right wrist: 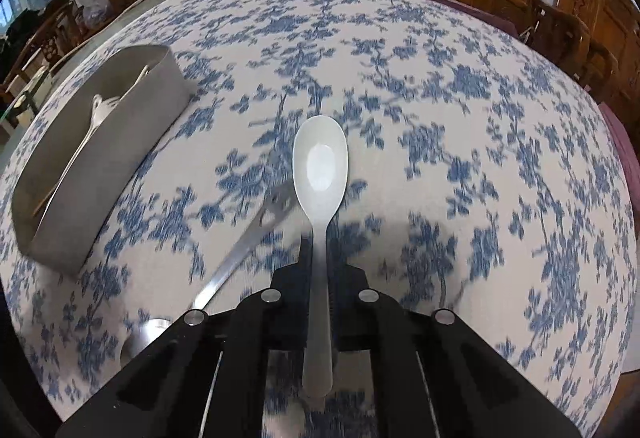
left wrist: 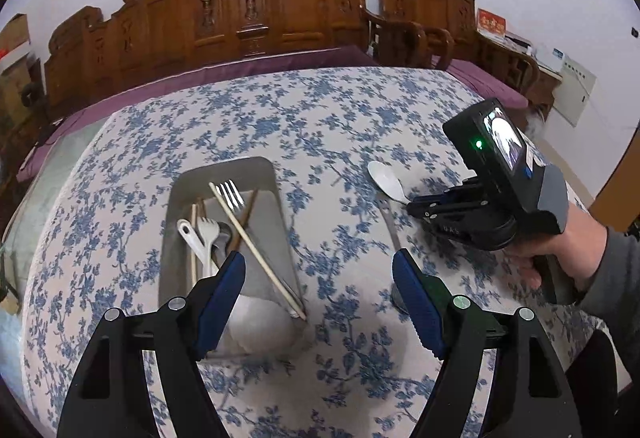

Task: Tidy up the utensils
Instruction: 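Move the right tool to the pile and grasp a white plastic spoon, then grasp the smiley-handled metal spoon with left while right holds the white spoon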

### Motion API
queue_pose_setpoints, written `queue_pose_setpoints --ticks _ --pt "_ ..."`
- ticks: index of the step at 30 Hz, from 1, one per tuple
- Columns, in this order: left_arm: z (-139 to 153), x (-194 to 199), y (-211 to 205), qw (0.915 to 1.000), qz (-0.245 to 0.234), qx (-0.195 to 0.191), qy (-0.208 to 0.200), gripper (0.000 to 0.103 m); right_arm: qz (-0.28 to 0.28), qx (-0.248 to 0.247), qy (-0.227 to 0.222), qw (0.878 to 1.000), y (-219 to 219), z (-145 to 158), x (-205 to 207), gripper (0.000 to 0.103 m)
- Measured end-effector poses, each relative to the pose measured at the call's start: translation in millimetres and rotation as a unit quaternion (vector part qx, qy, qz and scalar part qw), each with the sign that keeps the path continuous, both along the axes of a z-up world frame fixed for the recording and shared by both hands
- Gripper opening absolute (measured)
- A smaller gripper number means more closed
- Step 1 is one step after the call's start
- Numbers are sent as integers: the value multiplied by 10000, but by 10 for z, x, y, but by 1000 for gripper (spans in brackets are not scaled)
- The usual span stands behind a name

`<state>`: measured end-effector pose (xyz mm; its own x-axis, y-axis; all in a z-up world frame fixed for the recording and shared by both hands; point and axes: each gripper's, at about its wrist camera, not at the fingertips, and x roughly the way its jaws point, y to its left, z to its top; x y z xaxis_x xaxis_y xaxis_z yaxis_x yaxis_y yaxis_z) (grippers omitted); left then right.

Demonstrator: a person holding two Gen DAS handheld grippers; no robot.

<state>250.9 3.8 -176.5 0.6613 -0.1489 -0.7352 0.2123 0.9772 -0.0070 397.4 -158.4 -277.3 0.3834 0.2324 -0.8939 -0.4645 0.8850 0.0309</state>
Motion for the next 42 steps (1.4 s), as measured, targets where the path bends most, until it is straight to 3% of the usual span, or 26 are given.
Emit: queue_pose_setpoints --ticks 13,20,22,34,42 --pt "-27 -174 -311 9995 -139 -62 276 73 -53 350 -228 9991 -348 338 -810 9" --pt "-223 -83 -391 9982 -25 -125 593 72 -29 601 -318 9977 -477 426 -1199 9" --pt "-274 -60 -425 9977 -9 -135 668 67 -41 620 -320 9976 -528 426 -1268 9" --pt "-550 250 -778 9941 -216 -63 1058 48 -57 522 -315 9981 -719 336 -1328 9" --pt "-826 586 -896 9894 -103 -30 1446 46 -206 639 -393 9970 -842 386 -1255 9"
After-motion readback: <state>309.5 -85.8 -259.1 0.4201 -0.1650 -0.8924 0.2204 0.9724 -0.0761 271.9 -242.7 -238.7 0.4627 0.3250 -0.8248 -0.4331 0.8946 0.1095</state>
